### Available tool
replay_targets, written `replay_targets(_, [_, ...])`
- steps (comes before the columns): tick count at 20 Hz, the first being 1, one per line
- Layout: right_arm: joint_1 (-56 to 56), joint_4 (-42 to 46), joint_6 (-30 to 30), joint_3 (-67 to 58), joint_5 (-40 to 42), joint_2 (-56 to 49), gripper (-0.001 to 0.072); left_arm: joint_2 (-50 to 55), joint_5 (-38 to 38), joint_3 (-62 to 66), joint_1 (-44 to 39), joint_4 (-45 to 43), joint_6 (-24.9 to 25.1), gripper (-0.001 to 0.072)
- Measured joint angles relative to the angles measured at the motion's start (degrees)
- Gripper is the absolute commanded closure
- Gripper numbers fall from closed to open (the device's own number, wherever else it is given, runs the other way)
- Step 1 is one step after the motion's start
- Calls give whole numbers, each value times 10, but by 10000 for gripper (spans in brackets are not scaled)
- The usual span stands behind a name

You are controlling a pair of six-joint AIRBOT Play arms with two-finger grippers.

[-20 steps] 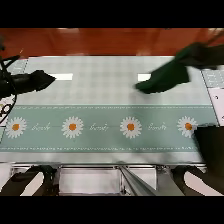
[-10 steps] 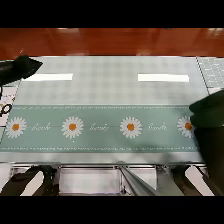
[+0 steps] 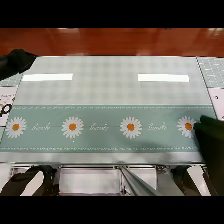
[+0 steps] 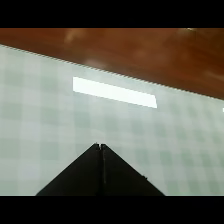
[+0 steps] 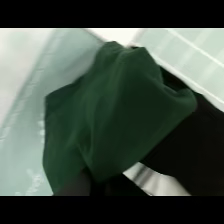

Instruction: Fold the shirts.

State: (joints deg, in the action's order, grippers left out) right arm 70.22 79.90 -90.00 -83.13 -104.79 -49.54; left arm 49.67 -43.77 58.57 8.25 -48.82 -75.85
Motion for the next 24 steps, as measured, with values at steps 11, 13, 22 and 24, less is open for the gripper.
replay_targets(11, [31, 125, -6, 163, 21, 28, 685, 35, 17, 7, 2, -6, 52, 691])
replay_targets(13, [28, 10, 11, 142, 67, 15, 686, 57, 22, 30, 9, -7, 57, 691])
replay_targets(22, [-467, -177, 38, 87, 435, -76, 685, 199, -111, 188, -48, -67, 43, 692])
replay_targets(24, [-584, -110, 5, 85, 471, -131, 685, 216, -150, 186, -70, -112, 12, 692])
